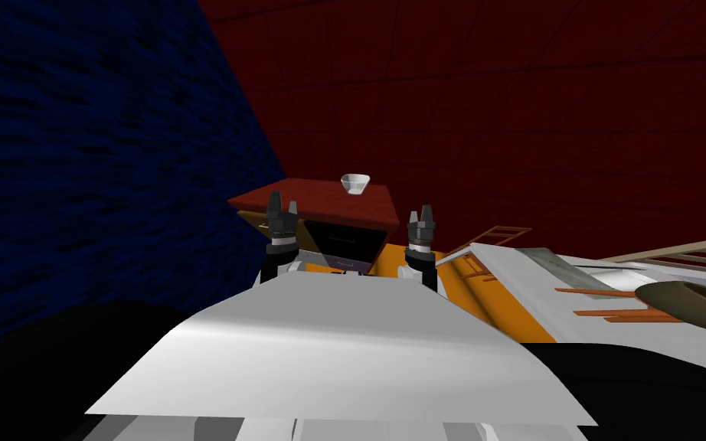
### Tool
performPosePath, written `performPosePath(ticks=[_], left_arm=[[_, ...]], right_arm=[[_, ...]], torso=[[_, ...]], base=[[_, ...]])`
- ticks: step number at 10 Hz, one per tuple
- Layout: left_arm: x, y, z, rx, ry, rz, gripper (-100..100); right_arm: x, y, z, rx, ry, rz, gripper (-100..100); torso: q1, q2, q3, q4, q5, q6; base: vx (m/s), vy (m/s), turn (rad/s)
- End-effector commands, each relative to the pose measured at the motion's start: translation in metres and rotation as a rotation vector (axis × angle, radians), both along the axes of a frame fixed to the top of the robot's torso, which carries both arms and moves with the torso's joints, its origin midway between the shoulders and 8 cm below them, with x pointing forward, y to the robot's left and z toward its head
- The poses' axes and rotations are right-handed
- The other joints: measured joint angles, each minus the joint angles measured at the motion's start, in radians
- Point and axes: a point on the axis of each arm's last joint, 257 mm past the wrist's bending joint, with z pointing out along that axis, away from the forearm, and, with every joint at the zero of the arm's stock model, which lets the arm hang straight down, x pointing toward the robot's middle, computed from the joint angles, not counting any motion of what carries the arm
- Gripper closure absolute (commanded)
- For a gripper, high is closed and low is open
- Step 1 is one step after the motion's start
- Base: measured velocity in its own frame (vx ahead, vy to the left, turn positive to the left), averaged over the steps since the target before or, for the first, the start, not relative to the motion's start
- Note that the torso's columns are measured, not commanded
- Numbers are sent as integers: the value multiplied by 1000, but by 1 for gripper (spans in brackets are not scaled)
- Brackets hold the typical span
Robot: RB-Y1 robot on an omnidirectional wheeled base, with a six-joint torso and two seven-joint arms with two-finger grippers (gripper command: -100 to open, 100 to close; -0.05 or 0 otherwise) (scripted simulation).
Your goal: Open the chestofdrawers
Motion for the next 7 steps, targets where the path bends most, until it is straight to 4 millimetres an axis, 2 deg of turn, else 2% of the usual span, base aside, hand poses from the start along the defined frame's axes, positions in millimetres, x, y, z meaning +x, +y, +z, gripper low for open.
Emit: performPosePath(ticks=[1,3,5,7], left_arm=[[3,-4,-4,26,14,-14,-100],[8,-9,-14,56,39,-31,-100],[22,-13,-38,90,100,-47,-100],[29,-13,-52,96,130,-49,-100]], right_arm=[[0,0,0,0,0,0,0],[0,0,0,0,1,0,0],[0,0,0,0,1,0,0],[0,0,0,0,1,0,0]], torso=[[0,74,-148,74,0,0],[0,117,-236,117,0,0],[0,121,-241,120,0,0],[0,121,-241,121,0,0]], base=[[0,0,0],[-13,-7,-13],[-33,-12,-32],[-33,-18,-27]])
